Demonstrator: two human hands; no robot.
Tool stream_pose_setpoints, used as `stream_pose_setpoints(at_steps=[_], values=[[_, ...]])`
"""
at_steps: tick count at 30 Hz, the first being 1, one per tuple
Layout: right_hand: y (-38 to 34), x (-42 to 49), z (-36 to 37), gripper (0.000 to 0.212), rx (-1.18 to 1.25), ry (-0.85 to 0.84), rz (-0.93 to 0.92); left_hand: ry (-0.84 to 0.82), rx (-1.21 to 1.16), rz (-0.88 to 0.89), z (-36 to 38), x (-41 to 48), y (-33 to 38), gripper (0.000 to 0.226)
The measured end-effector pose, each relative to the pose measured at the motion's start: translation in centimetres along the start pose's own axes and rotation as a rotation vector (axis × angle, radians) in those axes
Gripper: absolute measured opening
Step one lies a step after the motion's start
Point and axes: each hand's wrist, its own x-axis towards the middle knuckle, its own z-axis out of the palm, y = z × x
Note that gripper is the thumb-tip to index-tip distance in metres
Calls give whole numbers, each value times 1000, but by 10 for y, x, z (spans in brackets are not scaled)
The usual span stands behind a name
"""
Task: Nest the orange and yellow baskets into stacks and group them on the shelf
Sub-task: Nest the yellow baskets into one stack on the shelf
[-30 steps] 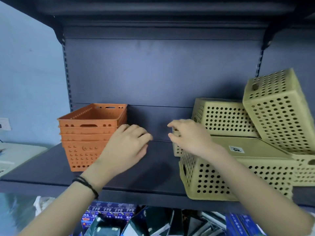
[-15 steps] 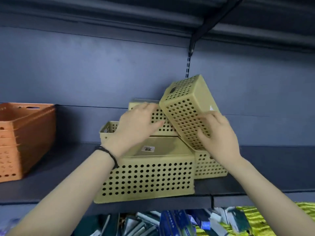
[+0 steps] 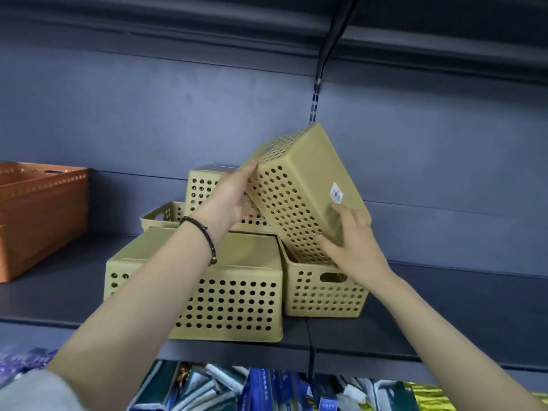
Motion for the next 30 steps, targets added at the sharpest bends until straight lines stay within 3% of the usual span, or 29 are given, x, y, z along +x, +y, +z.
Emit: stream_pose_setpoints(at_steps=[3,5,8,12,15,19,22,26,30], values=[[3,-3,-1,65,53,-2,-6,47,-126,28,11,-2,3,28],[3,-4,-3,59,156,-21,24,43,-137,75,17,-4,7,6],[1,-2,-12,48,377,42,89,-16,-115,139,23,-11,16,9],[-4,1,-31,36,635,314,115,-178,42,273,26,-27,22,22],[-2,3,-44,50,799,413,229,-239,77,347,19,-38,19,19],[2,4,-58,78,905,247,357,-304,86,422,2,-45,14,23],[-7,-2,-64,60,969,99,327,-344,138,484,-5,-49,10,23],[-8,-8,-61,71,1030,-15,290,-345,233,527,-9,-52,0,26],[6,-16,-51,64,920,-58,253,-325,351,527,-8,-52,-21,25]])
